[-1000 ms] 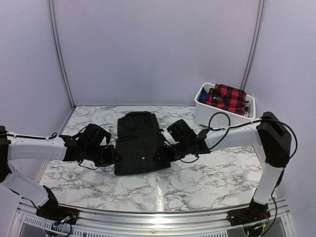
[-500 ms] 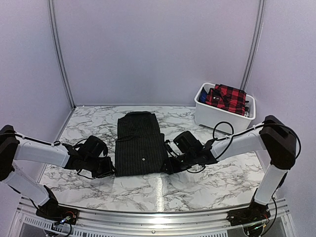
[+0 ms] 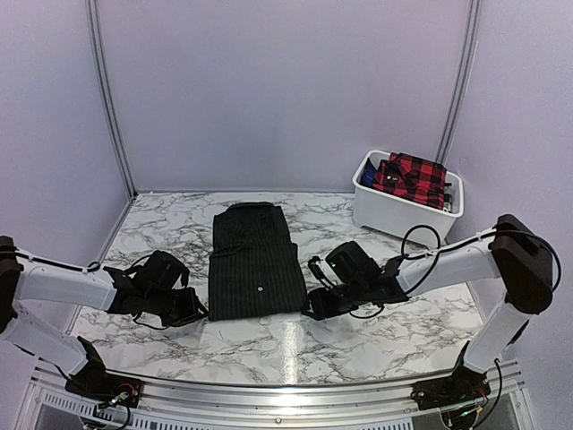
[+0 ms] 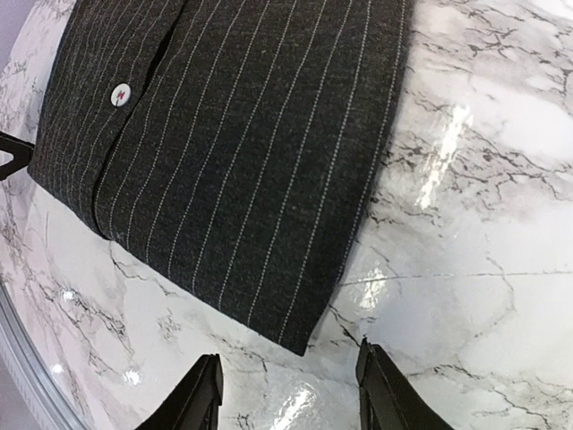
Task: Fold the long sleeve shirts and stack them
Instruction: Pick up the 2/3-rectangle-folded shirt from the center of the board.
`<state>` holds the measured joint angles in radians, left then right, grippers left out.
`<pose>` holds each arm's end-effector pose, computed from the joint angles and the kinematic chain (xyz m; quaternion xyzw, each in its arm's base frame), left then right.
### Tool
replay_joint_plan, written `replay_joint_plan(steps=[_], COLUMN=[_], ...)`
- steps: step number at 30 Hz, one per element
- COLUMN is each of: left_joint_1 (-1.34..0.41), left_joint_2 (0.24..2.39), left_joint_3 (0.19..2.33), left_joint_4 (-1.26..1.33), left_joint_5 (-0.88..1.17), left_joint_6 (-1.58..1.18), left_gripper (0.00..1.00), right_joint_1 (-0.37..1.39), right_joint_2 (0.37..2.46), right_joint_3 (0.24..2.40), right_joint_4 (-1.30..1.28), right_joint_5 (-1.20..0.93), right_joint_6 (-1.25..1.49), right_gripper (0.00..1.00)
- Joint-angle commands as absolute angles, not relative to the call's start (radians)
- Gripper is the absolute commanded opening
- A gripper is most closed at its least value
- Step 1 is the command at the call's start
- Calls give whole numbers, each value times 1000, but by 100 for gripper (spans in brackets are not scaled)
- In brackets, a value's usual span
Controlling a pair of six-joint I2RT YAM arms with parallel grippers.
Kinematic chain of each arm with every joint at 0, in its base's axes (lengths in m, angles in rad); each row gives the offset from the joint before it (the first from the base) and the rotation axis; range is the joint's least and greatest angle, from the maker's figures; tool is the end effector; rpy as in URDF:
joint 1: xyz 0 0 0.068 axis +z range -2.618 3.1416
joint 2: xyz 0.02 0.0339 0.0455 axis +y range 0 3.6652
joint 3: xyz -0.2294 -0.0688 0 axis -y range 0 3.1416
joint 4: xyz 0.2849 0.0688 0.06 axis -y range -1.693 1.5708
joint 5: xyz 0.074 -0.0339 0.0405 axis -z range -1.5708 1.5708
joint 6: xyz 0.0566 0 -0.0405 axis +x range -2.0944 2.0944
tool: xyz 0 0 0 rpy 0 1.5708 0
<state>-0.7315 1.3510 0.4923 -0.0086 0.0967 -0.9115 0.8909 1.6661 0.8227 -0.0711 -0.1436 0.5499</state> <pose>0.2091 -0.1950 0.0615 -0.0677 0.9354 -0.2829 0.2012 0.2172 0.2815 0.0660 -0.1830 0.9266 0.2631 0.1968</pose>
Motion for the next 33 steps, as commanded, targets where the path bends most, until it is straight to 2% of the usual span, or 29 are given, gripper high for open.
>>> replay_joint_plan(steps=[1, 11, 33], left_joint_1=[-733, -765, -850], left_joint_2=[1278, 1263, 1365], left_joint_3=[451, 450, 494], left_joint_4=[-57, -12, -22], left_joint_5=[97, 130, 6], left_joint_6=[-920, -889, -808], left_gripper=[23, 30, 30], right_joint_1=[890, 894, 943], right_joint_2=[1627, 1661, 1758], right_joint_3=[790, 781, 808], right_joint_4=[-58, -15, -9], right_joint_5=[-133, -155, -5], right_joint_6=[571, 525, 361], right_gripper=[47, 44, 37])
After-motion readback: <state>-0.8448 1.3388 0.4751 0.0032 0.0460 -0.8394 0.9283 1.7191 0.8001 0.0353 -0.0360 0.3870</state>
